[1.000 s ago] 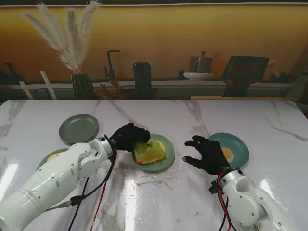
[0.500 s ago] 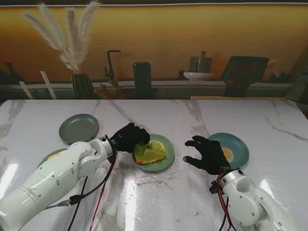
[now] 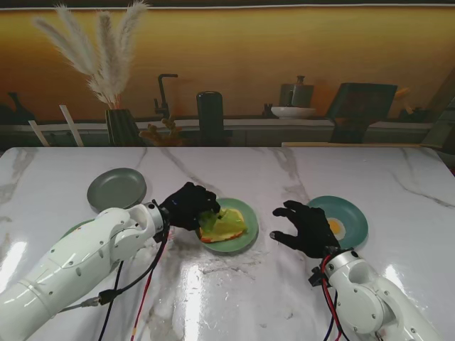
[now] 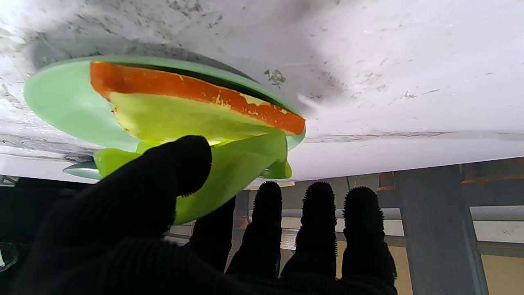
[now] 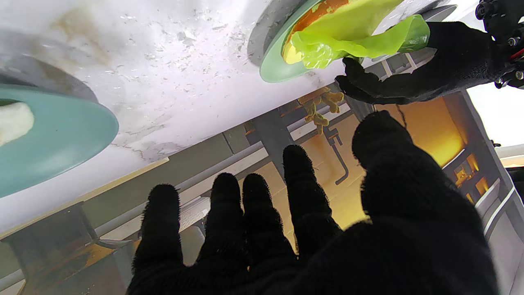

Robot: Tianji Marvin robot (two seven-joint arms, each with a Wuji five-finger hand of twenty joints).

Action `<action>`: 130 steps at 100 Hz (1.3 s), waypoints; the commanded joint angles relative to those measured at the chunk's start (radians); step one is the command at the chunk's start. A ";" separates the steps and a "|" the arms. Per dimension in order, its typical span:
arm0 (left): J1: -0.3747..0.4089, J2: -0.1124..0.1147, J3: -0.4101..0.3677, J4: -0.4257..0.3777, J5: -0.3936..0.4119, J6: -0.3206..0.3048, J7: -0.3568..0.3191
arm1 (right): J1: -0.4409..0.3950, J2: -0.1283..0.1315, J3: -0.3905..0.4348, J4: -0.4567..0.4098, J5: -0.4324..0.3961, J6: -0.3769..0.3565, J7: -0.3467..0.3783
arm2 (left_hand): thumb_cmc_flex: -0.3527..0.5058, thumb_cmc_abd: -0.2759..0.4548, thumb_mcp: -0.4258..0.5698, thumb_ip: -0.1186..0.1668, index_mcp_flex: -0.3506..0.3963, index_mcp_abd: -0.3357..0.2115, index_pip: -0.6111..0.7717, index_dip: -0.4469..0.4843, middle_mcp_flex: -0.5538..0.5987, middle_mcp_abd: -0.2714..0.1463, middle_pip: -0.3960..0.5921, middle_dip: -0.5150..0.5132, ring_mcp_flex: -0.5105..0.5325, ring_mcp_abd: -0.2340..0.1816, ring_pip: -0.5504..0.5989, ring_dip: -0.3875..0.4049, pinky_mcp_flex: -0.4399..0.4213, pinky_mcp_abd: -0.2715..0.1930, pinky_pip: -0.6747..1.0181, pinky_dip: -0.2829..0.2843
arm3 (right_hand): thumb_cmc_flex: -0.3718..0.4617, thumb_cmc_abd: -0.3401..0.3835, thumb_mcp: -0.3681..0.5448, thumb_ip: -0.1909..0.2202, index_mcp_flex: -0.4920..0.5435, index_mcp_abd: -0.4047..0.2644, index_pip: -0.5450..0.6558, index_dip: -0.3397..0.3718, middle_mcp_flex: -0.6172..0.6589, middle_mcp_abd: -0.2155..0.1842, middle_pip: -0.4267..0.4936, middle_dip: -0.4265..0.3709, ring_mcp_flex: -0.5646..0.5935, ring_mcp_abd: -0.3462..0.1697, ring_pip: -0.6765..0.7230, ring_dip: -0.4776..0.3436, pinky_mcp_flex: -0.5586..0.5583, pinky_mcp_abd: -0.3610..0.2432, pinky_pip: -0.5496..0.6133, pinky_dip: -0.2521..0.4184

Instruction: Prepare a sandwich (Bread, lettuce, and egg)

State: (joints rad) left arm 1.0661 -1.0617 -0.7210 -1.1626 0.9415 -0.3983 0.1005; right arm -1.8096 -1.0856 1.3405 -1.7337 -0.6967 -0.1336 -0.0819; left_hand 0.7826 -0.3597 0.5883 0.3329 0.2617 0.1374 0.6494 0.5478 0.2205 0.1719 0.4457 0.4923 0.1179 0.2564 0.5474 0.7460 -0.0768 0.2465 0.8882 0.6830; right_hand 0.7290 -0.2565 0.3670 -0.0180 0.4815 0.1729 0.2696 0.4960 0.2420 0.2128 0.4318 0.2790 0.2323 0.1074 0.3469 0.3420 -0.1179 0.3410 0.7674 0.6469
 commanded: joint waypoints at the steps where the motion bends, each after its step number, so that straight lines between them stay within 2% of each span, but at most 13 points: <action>1: 0.000 0.001 -0.002 -0.002 -0.003 0.003 -0.007 | -0.004 -0.016 -0.004 -0.005 -0.001 0.000 0.003 | -0.037 0.020 -0.043 -0.018 -0.037 0.015 -0.031 -0.025 -0.028 0.019 -0.037 -0.020 -0.047 -0.016 -0.030 -0.016 -0.014 0.027 -0.049 -0.019 | -0.007 0.010 -0.006 0.006 0.013 -0.008 0.008 0.014 0.002 -0.017 0.012 -0.009 -0.031 -0.020 -0.001 -0.012 -0.019 -0.015 -0.016 0.014; 9: 0.001 0.004 -0.007 -0.005 -0.005 -0.001 -0.022 | -0.003 -0.016 -0.004 -0.005 0.001 0.001 0.004 | -0.059 0.033 -0.094 -0.044 -0.036 0.014 -0.059 -0.043 -0.029 0.020 -0.056 -0.023 -0.048 -0.017 -0.043 -0.021 -0.014 0.032 -0.080 -0.021 | -0.007 0.011 -0.006 0.006 0.014 -0.007 0.009 0.014 0.002 -0.017 0.012 -0.009 -0.032 -0.021 -0.001 -0.012 -0.019 -0.015 -0.016 0.014; 13: 0.002 0.005 -0.010 -0.006 -0.006 -0.003 -0.029 | -0.003 -0.016 -0.005 -0.005 0.001 0.001 0.004 | -0.064 0.057 -0.179 -0.089 -0.035 0.019 -0.079 -0.056 -0.031 0.022 -0.071 -0.018 -0.049 -0.017 -0.056 -0.021 -0.014 0.035 -0.106 -0.016 | -0.008 0.010 -0.006 0.006 0.015 -0.008 0.009 0.014 0.003 -0.017 0.012 -0.009 -0.033 -0.020 -0.002 -0.012 -0.019 -0.015 -0.016 0.014; 21: 0.005 0.006 -0.016 -0.007 -0.010 -0.010 -0.037 | -0.004 -0.016 -0.005 -0.006 0.001 0.002 0.005 | -0.070 0.087 -0.290 -0.137 -0.032 0.025 -0.109 -0.072 -0.034 0.021 -0.091 -0.016 -0.050 -0.019 -0.083 -0.024 -0.015 0.041 -0.159 -0.016 | -0.007 0.009 -0.006 0.006 0.019 -0.011 0.011 0.015 0.002 -0.017 0.011 -0.010 -0.034 -0.020 -0.002 -0.013 -0.019 -0.015 -0.017 0.013; 23: 0.005 0.006 -0.017 -0.007 -0.010 -0.012 -0.037 | -0.004 -0.016 -0.005 -0.006 0.001 0.003 0.006 | -0.065 0.111 -0.361 -0.165 -0.031 0.028 -0.124 -0.080 -0.035 0.021 -0.103 -0.015 -0.051 -0.020 -0.094 -0.023 -0.017 0.044 -0.177 -0.009 | -0.007 0.010 -0.006 0.006 0.020 -0.011 0.011 0.015 0.002 -0.015 0.011 -0.010 -0.034 -0.020 -0.002 -0.012 -0.019 -0.014 -0.018 0.013; 26: 0.006 0.007 -0.018 -0.007 -0.010 -0.014 -0.039 | -0.004 -0.016 -0.005 -0.006 0.001 0.003 0.006 | -0.059 0.131 -0.423 -0.190 -0.026 0.032 -0.145 -0.092 -0.035 0.021 -0.113 -0.016 -0.051 -0.020 -0.106 -0.025 -0.016 0.045 -0.190 -0.004 | -0.008 0.010 -0.006 0.006 0.019 -0.013 0.011 0.014 0.002 -0.016 0.010 -0.010 -0.034 -0.020 -0.002 -0.012 -0.019 -0.014 -0.018 0.013; 37: 0.018 0.009 -0.032 -0.020 -0.012 -0.002 -0.060 | -0.003 -0.016 -0.006 -0.006 0.002 0.004 0.008 | -0.084 0.178 -0.522 -0.236 -0.013 0.035 -0.183 -0.111 -0.036 0.023 -0.103 0.001 -0.047 -0.017 -0.107 -0.016 -0.019 0.052 -0.211 0.011 | -0.008 0.009 -0.006 0.006 0.015 -0.011 0.009 0.013 0.003 -0.015 0.010 -0.010 -0.034 -0.017 -0.002 -0.013 -0.020 -0.014 -0.019 0.013; 54: 0.033 0.011 -0.052 -0.034 -0.027 0.017 -0.090 | -0.002 -0.015 -0.008 -0.007 0.005 0.006 0.011 | -0.128 0.211 -0.583 -0.267 -0.005 0.042 -0.233 -0.138 -0.037 0.020 -0.132 -0.020 -0.052 -0.019 -0.142 -0.038 -0.022 0.058 -0.277 0.006 | -0.007 0.010 -0.005 0.006 0.018 -0.012 0.010 0.014 0.003 -0.015 0.008 -0.010 -0.034 -0.019 -0.004 -0.013 -0.020 -0.014 -0.021 0.012; 85: 0.054 0.019 -0.088 -0.047 -0.028 0.017 -0.127 | -0.003 -0.015 -0.011 -0.011 0.010 0.018 0.022 | -0.183 0.232 -0.599 -0.285 0.007 0.035 -0.302 -0.178 -0.046 0.017 -0.176 -0.053 -0.055 -0.029 -0.188 -0.066 -0.031 0.069 -0.341 0.017 | -0.008 0.008 -0.005 0.006 0.012 -0.012 0.006 0.011 0.000 -0.015 0.003 -0.012 -0.042 -0.018 -0.007 -0.014 -0.023 -0.011 -0.029 0.011; 109: 0.089 0.019 -0.137 -0.058 -0.053 0.010 -0.141 | -0.001 -0.015 -0.016 -0.011 0.015 0.023 0.025 | -0.257 0.255 -0.602 -0.313 -0.005 0.017 -0.347 -0.199 -0.050 0.001 -0.220 -0.075 -0.054 -0.046 -0.238 -0.094 -0.034 0.074 -0.400 0.032 | -0.009 0.009 -0.005 0.006 0.005 -0.013 0.002 0.010 0.000 -0.014 0.004 -0.011 -0.044 -0.019 -0.006 -0.013 -0.024 -0.011 -0.034 0.013; 117: 0.105 0.019 -0.157 -0.064 -0.054 0.010 -0.143 | 0.000 -0.015 -0.017 -0.010 0.015 0.022 0.025 | -0.257 0.254 -0.601 -0.314 -0.017 0.007 -0.358 -0.204 -0.055 0.004 -0.230 -0.080 -0.055 -0.044 -0.248 -0.099 -0.032 0.077 -0.403 0.036 | -0.009 0.009 -0.005 0.006 0.002 -0.015 0.001 0.010 -0.001 -0.014 0.004 -0.011 -0.044 -0.020 -0.006 -0.013 -0.024 -0.011 -0.036 0.014; 124: 0.118 0.021 -0.175 -0.072 -0.059 0.007 -0.153 | 0.001 -0.015 -0.018 -0.010 0.015 0.023 0.025 | -0.254 0.252 -0.601 -0.316 -0.027 -0.038 -0.340 -0.189 -0.053 0.002 -0.235 -0.080 -0.048 -0.042 -0.255 -0.104 -0.028 0.081 -0.404 0.039 | -0.010 0.009 -0.005 0.006 0.000 -0.014 0.000 0.010 -0.001 -0.014 0.004 -0.011 -0.044 -0.020 -0.006 -0.013 -0.024 -0.011 -0.037 0.014; 130: 0.131 0.022 -0.190 -0.082 -0.065 0.011 -0.166 | 0.001 -0.014 -0.019 -0.010 0.016 0.024 0.026 | -0.246 0.246 -0.600 -0.316 -0.026 -0.049 -0.311 -0.165 -0.052 0.003 -0.230 -0.077 -0.039 -0.038 -0.254 -0.104 -0.027 0.086 -0.397 0.042 | -0.009 0.009 -0.004 0.006 0.004 -0.014 0.002 0.011 -0.001 -0.014 0.004 -0.011 -0.044 -0.018 -0.006 -0.013 -0.024 -0.011 -0.037 0.015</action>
State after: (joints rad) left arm 1.1824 -1.0461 -0.9034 -1.2312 0.8875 -0.3956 -0.0485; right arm -1.8067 -1.0835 1.3260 -1.7382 -0.6822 -0.1105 -0.0586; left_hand 0.5547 -0.1269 0.0027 0.0668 0.2625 0.1108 0.3128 0.3636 0.1866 0.1795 0.2236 0.4251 0.0889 0.2310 0.3113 0.6546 -0.0917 0.3016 0.4998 0.7103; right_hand 0.7290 -0.2565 0.3670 -0.0180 0.4815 0.1729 0.2696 0.4977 0.2422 0.2127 0.4318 0.2788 0.2215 0.1074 0.3472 0.3420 -0.1203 0.3410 0.7547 0.6469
